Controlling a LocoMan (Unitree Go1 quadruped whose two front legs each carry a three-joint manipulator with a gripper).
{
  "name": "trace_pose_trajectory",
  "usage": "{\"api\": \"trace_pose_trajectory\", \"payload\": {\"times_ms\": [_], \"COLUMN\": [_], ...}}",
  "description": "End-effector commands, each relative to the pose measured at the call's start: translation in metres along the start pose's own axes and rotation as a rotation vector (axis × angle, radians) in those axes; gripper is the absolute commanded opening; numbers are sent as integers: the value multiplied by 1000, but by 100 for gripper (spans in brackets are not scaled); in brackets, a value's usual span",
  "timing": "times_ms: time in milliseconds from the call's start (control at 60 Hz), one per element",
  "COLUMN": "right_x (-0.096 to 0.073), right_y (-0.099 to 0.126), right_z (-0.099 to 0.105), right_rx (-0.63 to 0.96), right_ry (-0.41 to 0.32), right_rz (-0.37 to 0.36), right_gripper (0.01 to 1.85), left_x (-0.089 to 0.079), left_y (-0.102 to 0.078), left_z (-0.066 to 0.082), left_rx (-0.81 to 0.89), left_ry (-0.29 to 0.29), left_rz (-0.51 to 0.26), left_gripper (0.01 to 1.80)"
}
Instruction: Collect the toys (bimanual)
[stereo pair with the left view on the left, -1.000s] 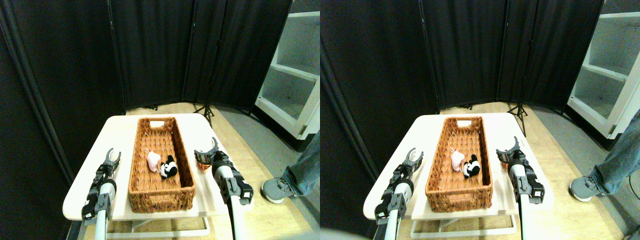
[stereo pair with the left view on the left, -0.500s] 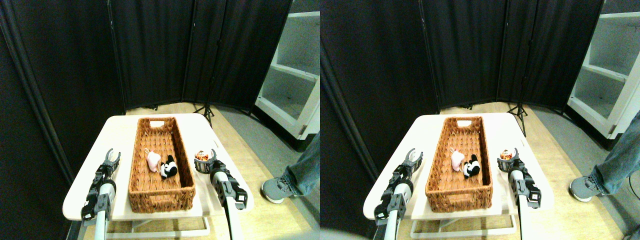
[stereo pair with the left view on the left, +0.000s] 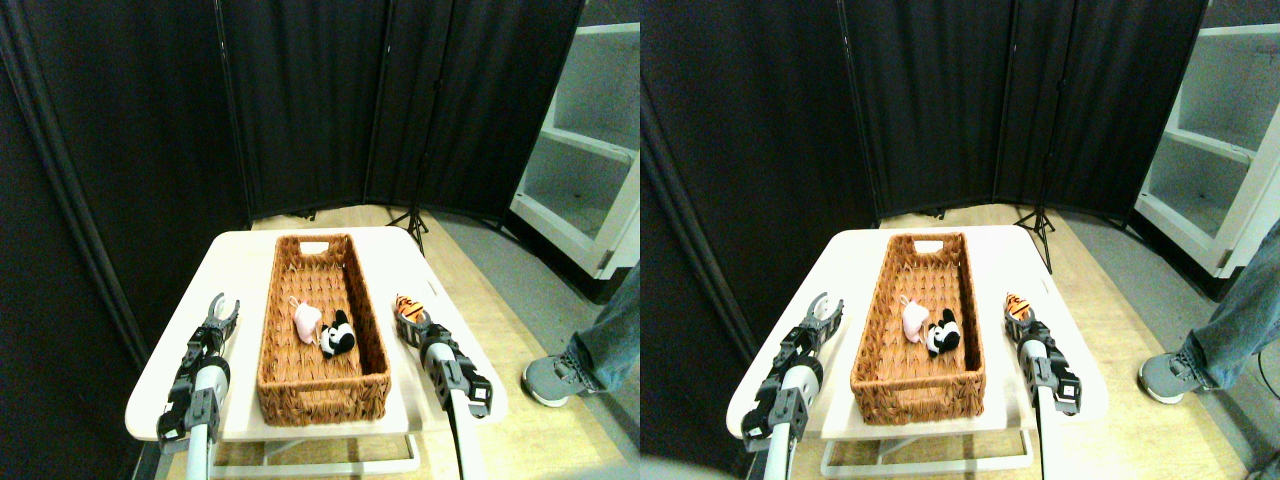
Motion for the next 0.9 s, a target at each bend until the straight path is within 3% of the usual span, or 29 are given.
{"api": "trace_pose_trajectory", "payload": {"times_ms": [17, 83, 200, 283, 450, 600, 900], "right_x": [0, 0, -3, -5, -15, -24, -33], "right_y": [9, 12, 18, 26, 57, 91, 129], "right_z": [-2, -1, 0, 0, -2, -10, -34], "right_rx": [-54, -196, -161, -227, -330, -371, -536], "right_ry": [-77, -94, -92, -101, -89, -25, 17], "right_rz": [58, 99, 108, 128, 207, 275, 363], "right_gripper": [1, 4, 2, 4, 4, 4, 5], "left_x": [0, 1, 2, 3, 4, 5, 2], "left_y": [-9, -8, -8, -8, -6, -4, -2], "left_z": [0, -1, 0, 0, 1, 2, 3], "left_rx": [19, 14, -4, -5, 4, -23, -17], "left_ry": [-4, -2, 1, 3, -2, 1, -19], "left_rz": [-44, -44, -41, -43, -42, -44, -46], "left_gripper": [18, 18, 15, 14, 14, 15, 14]}}
